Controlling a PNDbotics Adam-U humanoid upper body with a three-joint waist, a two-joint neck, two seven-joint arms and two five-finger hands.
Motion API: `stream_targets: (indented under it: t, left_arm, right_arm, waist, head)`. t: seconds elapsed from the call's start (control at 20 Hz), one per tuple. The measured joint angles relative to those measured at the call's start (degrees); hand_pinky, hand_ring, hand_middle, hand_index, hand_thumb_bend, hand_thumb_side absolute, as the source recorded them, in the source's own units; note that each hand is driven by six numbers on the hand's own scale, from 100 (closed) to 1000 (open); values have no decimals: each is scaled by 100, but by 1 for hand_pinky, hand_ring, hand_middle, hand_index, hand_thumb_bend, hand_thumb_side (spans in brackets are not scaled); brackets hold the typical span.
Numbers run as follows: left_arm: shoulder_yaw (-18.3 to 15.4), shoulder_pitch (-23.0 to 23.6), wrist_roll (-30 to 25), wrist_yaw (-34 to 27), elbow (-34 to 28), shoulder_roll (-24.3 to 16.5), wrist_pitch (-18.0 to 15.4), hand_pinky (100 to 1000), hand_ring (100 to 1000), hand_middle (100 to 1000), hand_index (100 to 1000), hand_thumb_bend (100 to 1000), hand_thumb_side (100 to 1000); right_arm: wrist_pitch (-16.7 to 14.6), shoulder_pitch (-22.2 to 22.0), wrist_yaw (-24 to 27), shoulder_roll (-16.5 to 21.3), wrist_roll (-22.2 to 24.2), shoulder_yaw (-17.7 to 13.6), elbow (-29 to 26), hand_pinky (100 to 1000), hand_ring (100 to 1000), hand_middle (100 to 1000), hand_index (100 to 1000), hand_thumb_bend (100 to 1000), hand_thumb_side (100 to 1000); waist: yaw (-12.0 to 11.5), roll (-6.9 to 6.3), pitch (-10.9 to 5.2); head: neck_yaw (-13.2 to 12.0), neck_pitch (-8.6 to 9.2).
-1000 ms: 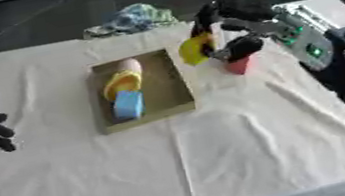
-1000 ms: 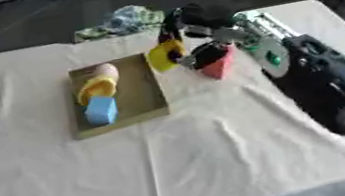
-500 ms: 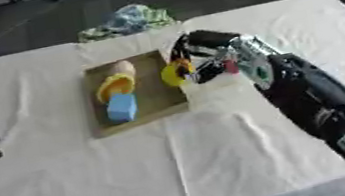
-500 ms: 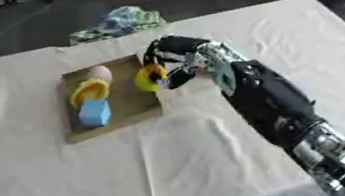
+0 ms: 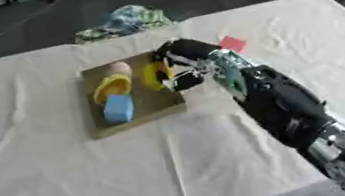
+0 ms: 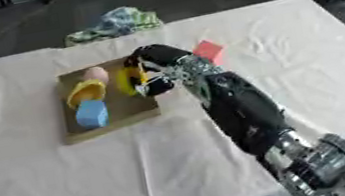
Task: Pick up objects on the table and place them in the box.
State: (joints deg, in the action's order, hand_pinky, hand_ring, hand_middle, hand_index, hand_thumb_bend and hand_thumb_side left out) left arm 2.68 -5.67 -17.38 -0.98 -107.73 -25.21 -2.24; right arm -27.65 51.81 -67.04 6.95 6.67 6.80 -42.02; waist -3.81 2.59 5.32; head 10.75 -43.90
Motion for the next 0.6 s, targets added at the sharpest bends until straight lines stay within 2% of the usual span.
stream_targets:
  t: [0.05,0.1,0.2,0.4,0.5,0.6]
  left_arm:
    - [0,0,-1,0,0,0,0,727,549,577,801,100,921]
    - [0,0,-1,0,0,0,0,727,549,577,801,100,922]
    - [0,0,-1,0,0,1,1,728,549,577,801,100,922]
    - [0,2,-2,0,0,1,1,728,549,577,801,100,922]
    - [-1,6,-2,0,0,1,1,728,549,576,801,100,923]
    - [-2,18,-1,0,1,1,1,728,549,576,801,100,924]
  right_arm:
    - [-84,12,-115,-9,113,70,-57,796,766,786,980,272,723]
    - [-167,14,-231,-12,233,133,-114,821,803,835,998,300,772]
    - [-319,14,-420,-11,498,213,-205,844,850,892,1000,313,790]
    - [-439,17,-411,142,881,201,-388,839,840,898,1000,275,714]
    - [-344,54,-214,336,900,82,-512,837,835,897,1000,265,662]
    - [-98,129,-25,540,762,-124,-623,839,836,899,1000,253,610]
  waist:
    - [-8,0,0]
    - [-9,0,0]
    - [-9,0,0]
    - [13,0,0]
    - [26,0,0]
    - [30,0,0]
  head:
    - [2,0]
    - [3,0]
    - [3,0]
    - [2,0]
    - [-3,0]
    - [-3,0]
